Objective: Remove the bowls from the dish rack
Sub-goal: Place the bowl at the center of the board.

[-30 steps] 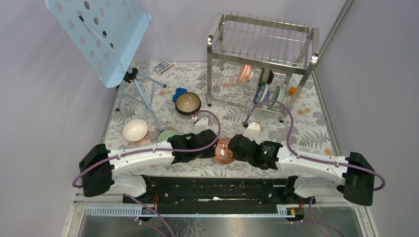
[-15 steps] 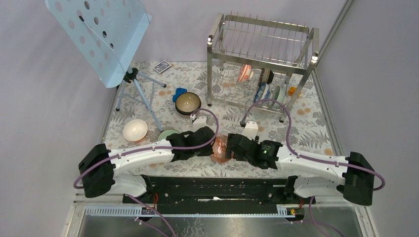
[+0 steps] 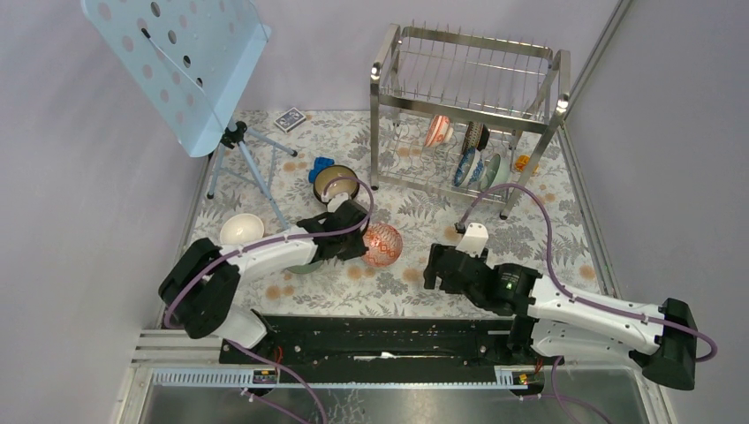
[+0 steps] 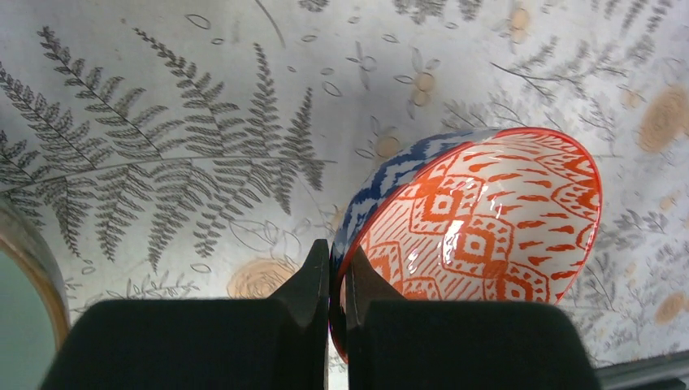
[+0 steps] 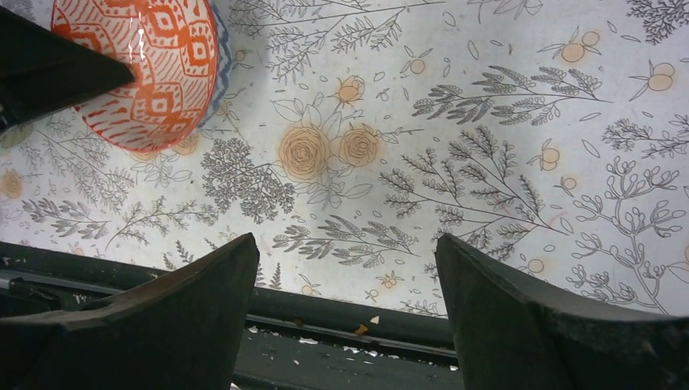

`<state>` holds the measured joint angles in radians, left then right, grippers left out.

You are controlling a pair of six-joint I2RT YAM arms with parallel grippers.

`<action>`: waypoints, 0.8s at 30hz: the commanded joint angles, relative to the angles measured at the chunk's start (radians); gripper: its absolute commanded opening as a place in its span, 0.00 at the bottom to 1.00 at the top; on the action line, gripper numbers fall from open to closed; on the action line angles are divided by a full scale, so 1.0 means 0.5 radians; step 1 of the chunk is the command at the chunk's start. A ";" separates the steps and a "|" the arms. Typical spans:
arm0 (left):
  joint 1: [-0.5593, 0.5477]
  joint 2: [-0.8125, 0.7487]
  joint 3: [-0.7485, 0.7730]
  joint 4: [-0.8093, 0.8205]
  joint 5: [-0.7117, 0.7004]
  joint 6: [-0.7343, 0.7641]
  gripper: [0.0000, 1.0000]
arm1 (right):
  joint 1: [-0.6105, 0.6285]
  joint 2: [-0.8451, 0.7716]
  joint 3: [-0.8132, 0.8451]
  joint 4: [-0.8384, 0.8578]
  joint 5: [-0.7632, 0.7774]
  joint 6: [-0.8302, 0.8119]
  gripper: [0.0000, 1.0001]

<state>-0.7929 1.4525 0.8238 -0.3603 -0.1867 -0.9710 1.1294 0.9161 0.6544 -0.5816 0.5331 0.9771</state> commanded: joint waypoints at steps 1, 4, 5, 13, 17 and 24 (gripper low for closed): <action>0.093 0.091 0.061 0.174 0.098 -0.043 0.00 | -0.010 -0.066 -0.018 -0.064 0.103 0.041 0.87; 0.123 0.156 0.091 0.192 0.094 -0.041 0.00 | -0.011 -0.080 -0.012 -0.105 0.133 0.049 0.87; 0.132 0.179 0.101 0.195 0.097 -0.038 0.00 | -0.010 -0.085 -0.011 -0.119 0.143 0.051 0.88; 0.179 0.238 0.116 0.199 0.125 -0.076 0.00 | -0.011 -0.164 0.007 -0.200 0.202 0.058 0.88; 0.178 0.208 0.098 0.185 0.136 -0.079 0.04 | -0.010 -0.242 0.021 -0.214 0.241 0.041 0.89; 0.179 0.132 0.064 0.154 0.101 -0.080 0.21 | -0.010 -0.370 0.044 -0.220 0.308 -0.008 0.91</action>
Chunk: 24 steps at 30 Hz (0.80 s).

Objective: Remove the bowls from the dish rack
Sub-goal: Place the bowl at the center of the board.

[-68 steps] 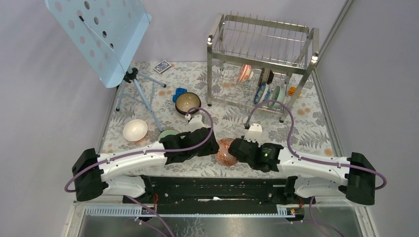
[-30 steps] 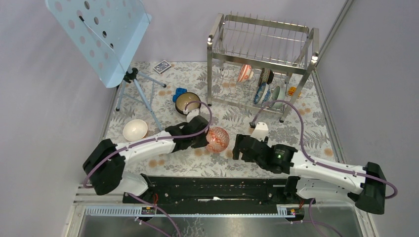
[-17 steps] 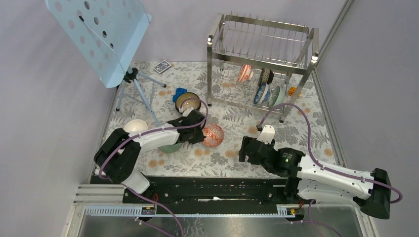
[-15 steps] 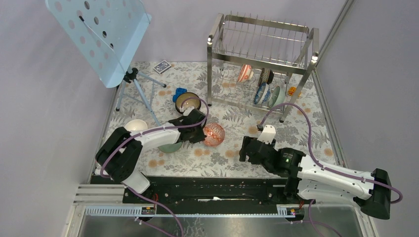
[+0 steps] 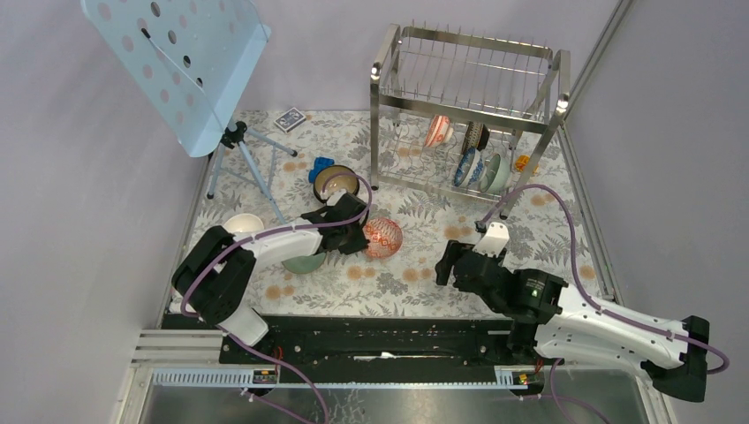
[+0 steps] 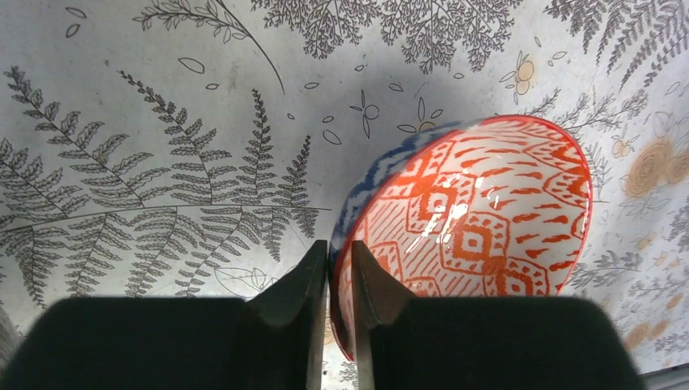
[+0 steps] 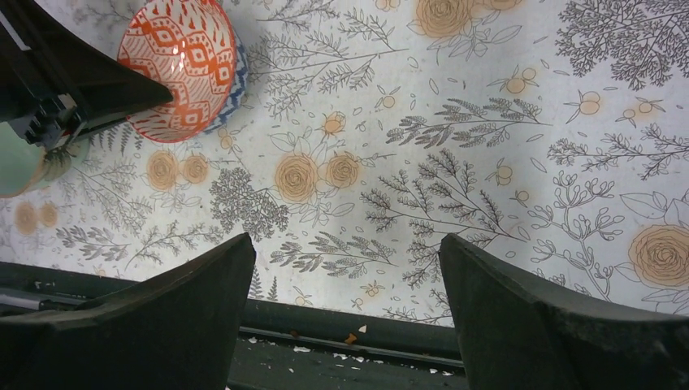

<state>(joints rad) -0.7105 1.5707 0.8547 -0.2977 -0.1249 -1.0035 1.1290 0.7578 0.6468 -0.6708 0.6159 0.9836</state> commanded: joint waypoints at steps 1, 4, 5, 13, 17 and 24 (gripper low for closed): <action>0.013 -0.110 -0.002 0.028 -0.025 -0.015 0.26 | -0.009 -0.062 0.061 -0.042 0.145 -0.024 0.91; 0.013 -0.129 -0.008 0.029 -0.015 -0.006 0.33 | -0.009 -0.057 0.076 -0.040 0.154 -0.037 0.92; 0.013 -0.138 -0.012 0.028 -0.013 -0.007 0.36 | -0.009 -0.051 0.084 -0.039 0.152 -0.037 0.92; -0.004 -0.357 -0.054 0.026 0.001 0.073 0.66 | -0.012 0.005 0.131 0.008 0.149 -0.115 0.92; -0.044 -0.600 -0.134 0.109 -0.095 0.130 0.81 | -0.010 0.032 0.181 0.046 0.192 -0.206 0.92; -0.057 -1.020 -0.313 0.439 -0.094 0.401 0.98 | -0.019 0.178 0.348 0.047 0.287 -0.355 0.91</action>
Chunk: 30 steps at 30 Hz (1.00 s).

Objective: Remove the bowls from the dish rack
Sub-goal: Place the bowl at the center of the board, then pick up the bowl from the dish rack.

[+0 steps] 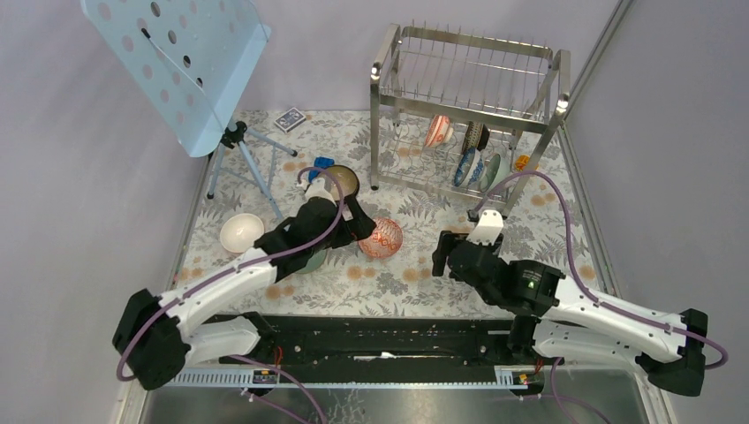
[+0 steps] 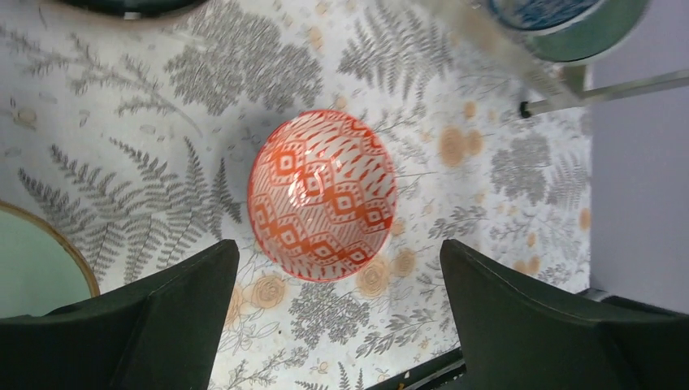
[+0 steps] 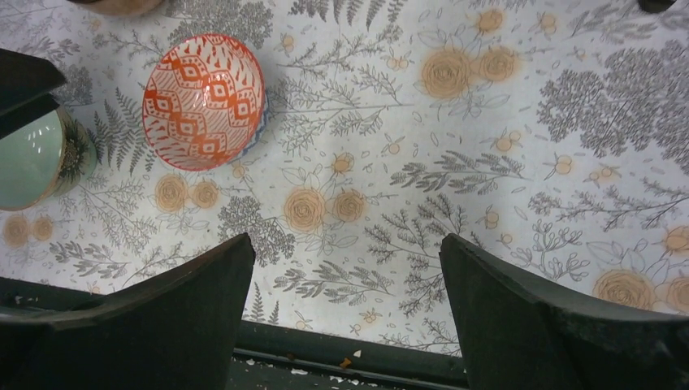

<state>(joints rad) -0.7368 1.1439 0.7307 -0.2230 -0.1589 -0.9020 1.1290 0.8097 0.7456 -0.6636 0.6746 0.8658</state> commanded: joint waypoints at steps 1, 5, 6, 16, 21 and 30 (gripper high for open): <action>-0.005 -0.204 -0.083 0.332 -0.008 0.242 0.99 | -0.044 0.103 0.176 0.008 0.190 -0.119 0.91; -0.005 -0.317 -0.134 0.514 0.069 0.334 0.98 | -0.376 0.146 0.196 -0.053 0.014 -0.033 0.90; -0.003 -0.326 -0.139 0.556 0.100 0.370 0.98 | -0.443 0.109 0.146 -0.019 -0.043 -0.010 0.89; -0.002 -0.226 -0.177 1.289 0.379 0.634 0.97 | -0.993 -0.262 -0.311 0.083 -0.144 0.340 0.89; -0.020 0.115 -0.149 1.717 0.406 0.572 0.97 | -1.077 -0.397 -0.429 0.224 -0.040 0.301 0.88; -0.370 0.750 0.076 2.423 0.247 1.023 0.95 | -1.133 -0.309 -0.538 0.279 -0.240 0.200 0.90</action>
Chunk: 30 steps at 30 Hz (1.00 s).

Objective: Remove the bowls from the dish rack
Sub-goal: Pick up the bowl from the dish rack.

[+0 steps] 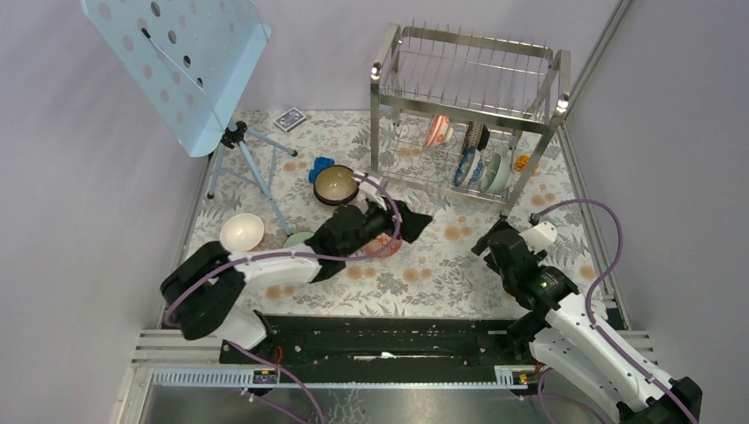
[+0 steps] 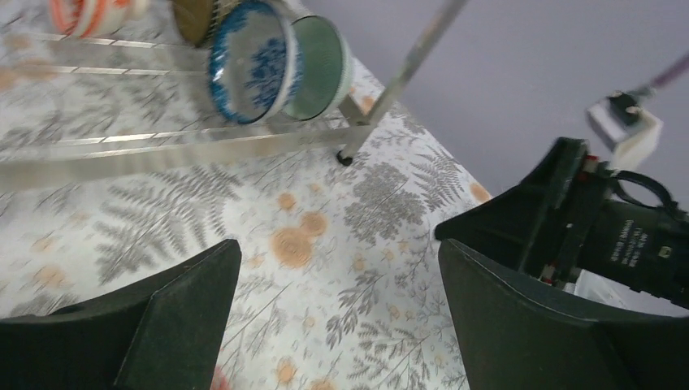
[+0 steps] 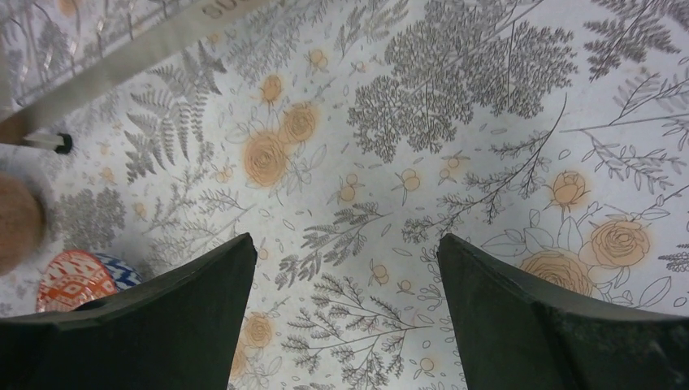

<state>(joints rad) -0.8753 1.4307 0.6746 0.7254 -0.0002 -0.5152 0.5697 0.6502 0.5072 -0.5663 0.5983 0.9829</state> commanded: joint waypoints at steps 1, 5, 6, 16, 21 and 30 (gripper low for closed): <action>-0.098 0.259 0.240 0.565 -0.074 0.254 0.95 | -0.015 -0.008 -0.091 0.106 -0.140 -0.053 0.90; -0.099 0.564 0.542 0.601 -0.059 0.269 0.92 | -0.016 -0.132 -0.175 0.179 -0.351 -0.115 0.88; -0.099 0.635 0.625 0.586 -0.044 0.287 0.91 | -0.016 -0.180 -0.189 0.179 -0.394 -0.140 0.87; -0.094 1.212 1.189 0.447 -0.093 0.415 0.79 | -0.016 -0.577 -0.285 0.132 -0.675 -0.286 0.83; -0.082 1.446 1.389 0.434 -0.194 0.421 0.72 | -0.016 -0.613 -0.310 0.142 -0.747 -0.297 0.82; 0.020 1.724 1.775 0.279 -0.133 0.393 0.66 | -0.015 -0.572 -0.315 0.155 -0.815 -0.317 0.81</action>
<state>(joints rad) -0.8982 2.2650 1.4570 0.8593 -0.0708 -0.3130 0.5667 0.3531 0.3538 -0.5167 0.2169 0.8455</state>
